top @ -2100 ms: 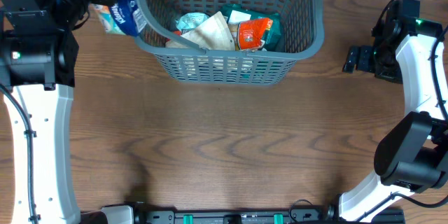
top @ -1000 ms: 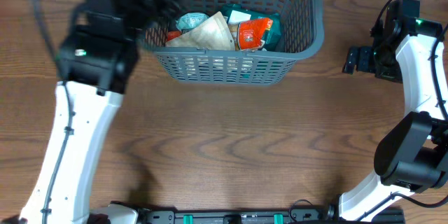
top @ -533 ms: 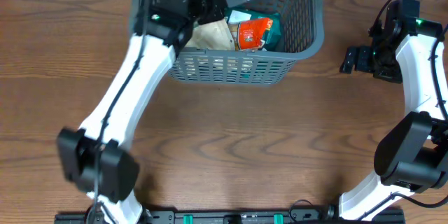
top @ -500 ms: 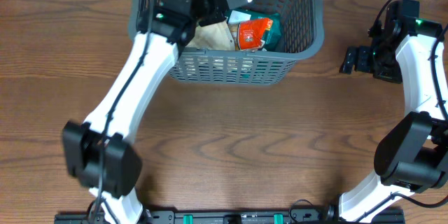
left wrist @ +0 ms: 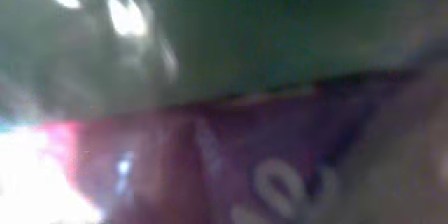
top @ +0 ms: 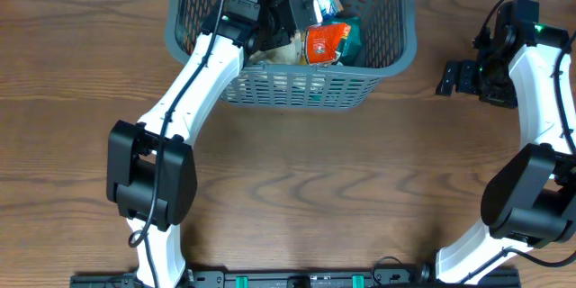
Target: Pack container
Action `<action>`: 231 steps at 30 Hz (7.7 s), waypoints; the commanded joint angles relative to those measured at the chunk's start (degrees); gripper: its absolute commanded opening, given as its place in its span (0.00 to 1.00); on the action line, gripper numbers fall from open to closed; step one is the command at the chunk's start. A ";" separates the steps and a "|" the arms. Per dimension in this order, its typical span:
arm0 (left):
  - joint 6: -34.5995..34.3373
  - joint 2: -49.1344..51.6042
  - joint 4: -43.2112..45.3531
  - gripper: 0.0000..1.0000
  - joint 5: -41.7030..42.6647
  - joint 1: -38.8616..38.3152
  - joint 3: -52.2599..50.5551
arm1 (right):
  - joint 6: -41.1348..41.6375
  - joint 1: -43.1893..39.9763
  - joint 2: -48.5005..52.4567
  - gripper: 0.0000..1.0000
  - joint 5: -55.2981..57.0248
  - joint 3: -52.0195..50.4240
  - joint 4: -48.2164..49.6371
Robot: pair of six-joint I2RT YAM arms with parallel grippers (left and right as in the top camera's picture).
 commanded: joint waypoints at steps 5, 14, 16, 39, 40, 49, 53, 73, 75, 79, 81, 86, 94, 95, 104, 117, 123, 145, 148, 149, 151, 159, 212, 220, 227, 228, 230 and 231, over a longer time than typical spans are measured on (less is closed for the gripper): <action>-0.39 -2.12 -0.09 0.99 0.11 0.28 0.98 | -0.04 0.02 0.31 0.99 -0.37 -0.24 0.28; -8.79 -7.41 -0.15 0.98 -4.85 0.37 1.01 | -0.46 0.04 0.26 0.99 -0.37 -0.20 2.67; -13.03 -9.75 -0.42 0.98 -6.84 0.72 1.01 | -0.42 0.04 0.11 0.99 -0.42 -0.04 4.76; -55.52 -36.46 -23.02 0.99 -6.73 34.32 0.85 | 4.72 2.45 -6.51 0.99 -4.11 29.64 10.21; -55.52 -36.79 -24.46 0.99 -4.94 35.82 0.52 | 4.72 2.97 -7.85 0.99 -3.41 29.64 9.55; -55.23 -43.91 -22.67 0.99 6.36 40.96 -13.84 | 4.87 8.94 -16.96 0.99 6.93 29.16 -2.69; -55.32 -50.16 -19.78 0.99 7.87 40.96 -24.04 | 6.38 12.87 -20.31 0.99 11.37 24.00 -6.64; -54.38 -79.97 -29.07 0.99 1.27 17.25 -41.35 | 26.21 35.28 -73.66 0.99 18.91 -37.35 2.62; -54.36 -81.33 -29.20 0.99 1.20 16.90 -41.38 | 26.21 35.28 -77.44 0.99 18.71 -39.19 1.73; -54.36 -82.86 -31.26 0.99 1.22 16.90 -41.38 | 26.18 35.28 -81.81 0.99 18.62 -40.81 0.20; -54.38 -82.99 -32.54 0.99 1.31 16.90 -41.38 | 26.18 35.26 -82.27 0.99 18.08 -40.79 -0.94; -54.38 -82.95 -33.14 0.99 1.38 16.90 -41.38 | 26.18 35.23 -82.16 0.99 17.64 -40.83 -4.02; -54.38 -82.95 -33.16 0.99 1.38 16.90 -41.38 | 26.18 35.23 -82.16 0.99 17.64 -40.83 -4.46; -54.38 -82.95 -33.14 0.99 1.38 16.90 -41.38 | 26.18 35.23 -82.16 0.99 17.64 -40.83 -4.46; -54.38 -82.95 -33.14 0.99 1.38 16.90 -41.38 | 26.18 35.23 -82.16 0.99 17.64 -40.83 -4.46; -54.38 -82.95 -33.14 0.99 1.38 16.90 -41.38 | 25.27 34.62 -82.38 0.99 19.98 -41.20 -4.81; -54.38 -82.95 -33.14 0.99 1.38 16.90 -41.38 | 17.03 28.26 -86.71 0.99 13.14 -50.34 13.25; -54.38 -82.95 -33.14 0.99 1.38 16.90 -41.38 | -5.07 20.20 -94.51 0.99 3.48 -89.61 75.49; -54.38 -82.95 -33.14 0.99 1.38 16.90 -41.38 | -6.38 19.76 -94.53 0.99 3.48 -91.12 75.95; -54.38 -82.95 -33.16 0.99 1.38 16.90 -41.38 | -6.97 19.71 -94.53 0.99 3.50 -91.41 75.91; -54.38 -82.95 -33.14 0.99 1.38 16.90 -41.38 | -7.80 19.69 -94.88 0.99 3.48 -92.04 75.89; -54.38 -82.95 -33.16 0.99 1.38 16.90 -41.38 | -8.37 19.67 -102.38 0.99 3.48 -92.89 66.60; -45.59 -97.33 -10.10 0.99 -1.38 16.79 -58.86 | -9.64 19.06 -107.34 0.99 2.82 -92.89 63.45; -43.45 -108.10 16.22 0.99 -1.44 15.39 -77.44 | -9.64 19.06 -107.34 0.99 2.82 -92.89 63.45; -38.62 -115.84 23.12 0.99 -3.37 14.62 -86.16 | -9.64 19.06 -107.34 0.99 2.82 -92.89 63.45; -38.16 -116.21 23.30 0.99 -3.43 14.56 -86.88 | -9.64 19.06 -107.34 0.99 2.82 -92.89 63.45; -37.18 -116.15 23.45 0.99 -3.52 14.16 -87.60 | -9.64 19.06 -107.34 0.99 2.82 -92.89 63.45; -37.13 -116.15 23.50 0.99 -4.17 13.84 -88.06 | -9.64 19.06 -107.34 0.99 2.82 -92.89 63.45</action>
